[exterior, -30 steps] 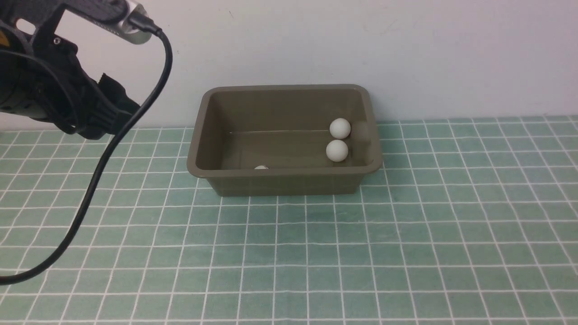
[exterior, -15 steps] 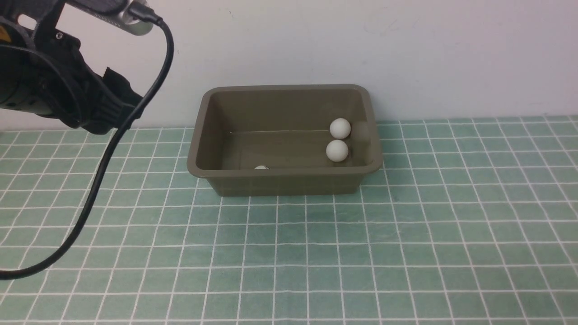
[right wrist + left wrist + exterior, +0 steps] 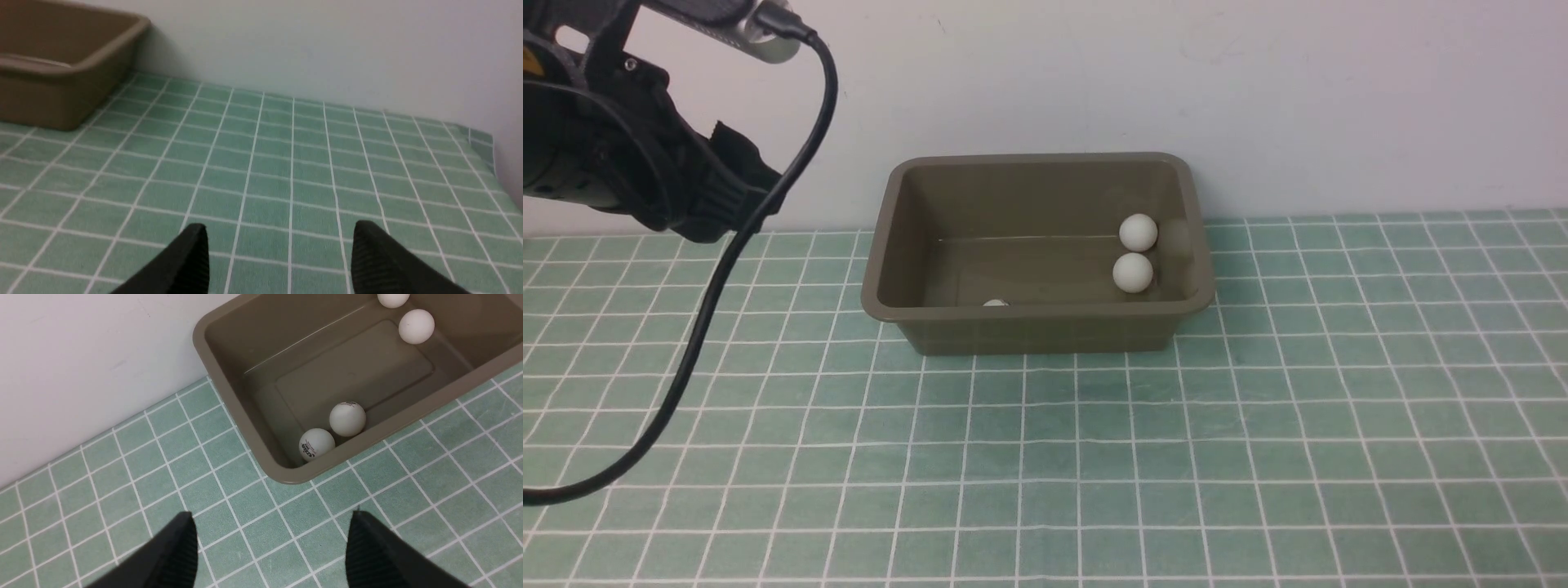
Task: Put the table tennis balls in the box on the green coffee tablecloth.
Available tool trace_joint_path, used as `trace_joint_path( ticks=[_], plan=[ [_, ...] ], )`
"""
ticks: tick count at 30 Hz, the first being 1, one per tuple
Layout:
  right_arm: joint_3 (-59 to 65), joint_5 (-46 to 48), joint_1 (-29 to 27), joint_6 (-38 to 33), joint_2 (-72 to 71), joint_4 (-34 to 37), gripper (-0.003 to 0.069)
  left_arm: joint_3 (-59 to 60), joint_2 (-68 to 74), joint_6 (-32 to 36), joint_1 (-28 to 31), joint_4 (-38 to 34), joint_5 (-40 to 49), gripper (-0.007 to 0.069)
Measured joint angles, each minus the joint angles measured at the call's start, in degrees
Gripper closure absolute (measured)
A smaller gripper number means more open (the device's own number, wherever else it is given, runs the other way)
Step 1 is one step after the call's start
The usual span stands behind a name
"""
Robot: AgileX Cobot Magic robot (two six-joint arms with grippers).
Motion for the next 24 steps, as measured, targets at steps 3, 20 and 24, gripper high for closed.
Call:
trace_joint_path(
  ticks=[3,20,24],
  plan=[
    [0.0,0.0,0.0,0.0,0.0,0.2,0.0227,0.0,0.0,0.0,0.0,-0.8,0.0,0.0186],
    [0.0,0.0,0.0,0.0,0.0,0.2,0.0227,0.0,0.0,0.0,0.0,-16.5,-2.9,0.0186],
    [0.0,0.0,0.0,0.0,0.0,0.2,0.0227,0.0,0.0,0.0,0.0,-19.2,-3.1,0.0186]
  ],
)
